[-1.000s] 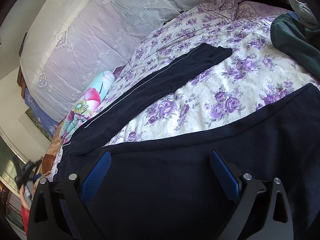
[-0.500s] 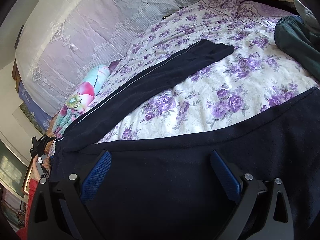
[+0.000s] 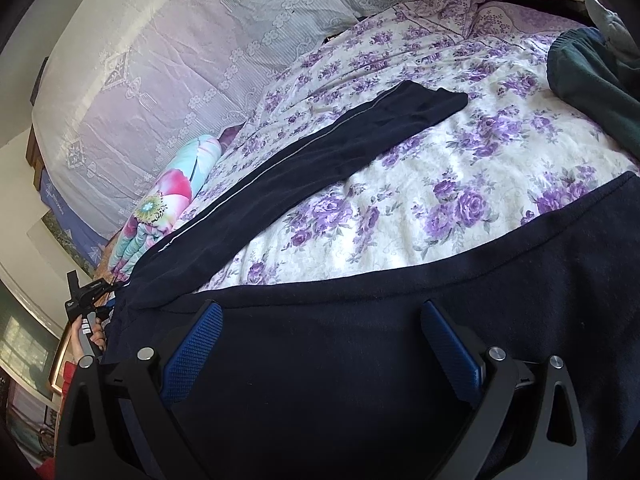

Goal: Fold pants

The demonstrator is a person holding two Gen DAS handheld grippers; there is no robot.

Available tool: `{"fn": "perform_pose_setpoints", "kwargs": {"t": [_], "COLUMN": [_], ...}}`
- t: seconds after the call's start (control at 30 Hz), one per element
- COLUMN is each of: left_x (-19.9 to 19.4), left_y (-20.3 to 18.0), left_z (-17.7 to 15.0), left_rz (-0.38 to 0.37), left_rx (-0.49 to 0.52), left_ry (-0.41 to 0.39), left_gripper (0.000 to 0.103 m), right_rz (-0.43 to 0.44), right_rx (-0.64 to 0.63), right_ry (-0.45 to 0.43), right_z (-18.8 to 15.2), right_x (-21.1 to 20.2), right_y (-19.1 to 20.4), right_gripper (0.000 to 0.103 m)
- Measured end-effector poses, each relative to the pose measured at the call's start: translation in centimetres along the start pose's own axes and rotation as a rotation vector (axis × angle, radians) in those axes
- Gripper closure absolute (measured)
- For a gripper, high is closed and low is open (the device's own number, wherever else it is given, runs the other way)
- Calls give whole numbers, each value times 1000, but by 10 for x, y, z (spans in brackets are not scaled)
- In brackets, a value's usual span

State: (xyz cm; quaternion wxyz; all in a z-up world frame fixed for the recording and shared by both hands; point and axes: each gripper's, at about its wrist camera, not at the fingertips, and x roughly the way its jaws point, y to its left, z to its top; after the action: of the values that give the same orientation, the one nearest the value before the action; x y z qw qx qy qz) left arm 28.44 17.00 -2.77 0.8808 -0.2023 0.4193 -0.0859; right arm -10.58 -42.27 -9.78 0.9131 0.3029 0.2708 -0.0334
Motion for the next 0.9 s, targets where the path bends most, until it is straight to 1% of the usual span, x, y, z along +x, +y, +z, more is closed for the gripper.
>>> {"fn": "perform_pose_setpoints", "kwargs": {"t": [0.13, 0.2, 0.23, 0.27, 0.3, 0.37, 0.43, 0.47, 0.5, 0.57, 0.6, 0.63, 0.7, 0.77, 0.83, 0.87, 0.9], "left_x": [6, 6, 5, 5, 5, 5, 6, 6, 6, 6, 6, 6, 8, 10, 12, 13, 14], "left_y": [18, 21, 21, 22, 22, 21, 19, 19, 19, 19, 19, 19, 19, 19, 20, 21, 20], "left_z": [-3, -4, -4, -4, -4, -4, -4, -4, -4, -4, -4, -4, -4, -4, -3, -3, -3], "left_rz": [-45, -57, -56, -52, -46, -38, -36, -36, -36, -37, -39, -43, -48, -56, -62, -66, -69], "left_rx": [-68, -79, -76, -75, -71, -66, -65, -65, -65, -63, -63, -64, -66, -69, -72, -73, -71], "left_ry": [34, 34, 31, 32, 30, 28, 27, 28, 28, 28, 28, 30, 33, 35, 39, 41, 42], "left_gripper": [64, 63, 63, 63, 62, 62, 62, 62, 62, 62, 62, 62, 60, 59, 58, 56, 56], "right_rz": [-20, -42, -14, 12, 22, 49, 116, 130, 121, 71, 24, -7, -26, -19, 20, 40, 54], "right_rx": [-9, -38, -77, -135, -204, -356, -536, -610, -701, -835, -920, -977, -1065, -1111, -1124, -1127, -1130], "right_ry": [7, 24, 47, 60, 55, 25, 14, 15, 19, 52, 81, 94, 118, 131, 174, 210, 239], "right_z": [-1, 2, 6, 12, 19, 34, 51, 59, 68, 79, 86, 90, 97, 106, 119, 126, 127], "right_x": [1, 3, 5, 7, 8, 13, 29, 40, 58, 93, 121, 141, 174, 200, 227, 242, 253], "right_y": [4, 12, 22, 35, 50, 85, 123, 138, 156, 179, 192, 198, 208, 213, 215, 217, 219], "right_gripper": [3, 3, 3, 3, 3, 3, 3, 3, 3, 3, 3, 3, 3, 4, 4, 6, 11]}}
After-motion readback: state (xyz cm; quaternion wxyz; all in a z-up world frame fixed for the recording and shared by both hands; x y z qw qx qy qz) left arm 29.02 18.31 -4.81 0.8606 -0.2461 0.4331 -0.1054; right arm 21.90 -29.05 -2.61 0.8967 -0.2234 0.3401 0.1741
